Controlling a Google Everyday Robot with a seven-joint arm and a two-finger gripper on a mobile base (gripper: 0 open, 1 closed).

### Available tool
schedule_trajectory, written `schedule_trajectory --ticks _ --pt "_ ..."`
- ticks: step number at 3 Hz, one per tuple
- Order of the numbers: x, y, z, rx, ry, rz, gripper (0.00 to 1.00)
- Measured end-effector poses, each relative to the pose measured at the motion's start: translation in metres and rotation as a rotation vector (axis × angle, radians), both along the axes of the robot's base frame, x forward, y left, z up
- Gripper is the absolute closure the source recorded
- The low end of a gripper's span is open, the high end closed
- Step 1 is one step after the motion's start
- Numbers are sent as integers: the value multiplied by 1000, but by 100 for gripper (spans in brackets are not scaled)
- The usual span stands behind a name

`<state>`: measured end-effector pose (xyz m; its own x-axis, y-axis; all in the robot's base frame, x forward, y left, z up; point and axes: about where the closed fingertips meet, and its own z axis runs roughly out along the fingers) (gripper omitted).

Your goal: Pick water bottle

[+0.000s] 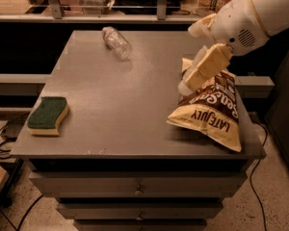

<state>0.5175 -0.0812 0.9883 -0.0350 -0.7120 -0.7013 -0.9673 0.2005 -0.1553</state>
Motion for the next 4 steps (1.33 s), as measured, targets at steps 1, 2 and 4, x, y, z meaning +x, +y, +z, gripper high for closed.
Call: schedule_trajectory --ticks 1,2,4 --pt "5 24 -8 163 15 -49 0" --pt "41 63 -4 310 -17 -89 0" --pt "118 116 2 377 -91 -194 0"
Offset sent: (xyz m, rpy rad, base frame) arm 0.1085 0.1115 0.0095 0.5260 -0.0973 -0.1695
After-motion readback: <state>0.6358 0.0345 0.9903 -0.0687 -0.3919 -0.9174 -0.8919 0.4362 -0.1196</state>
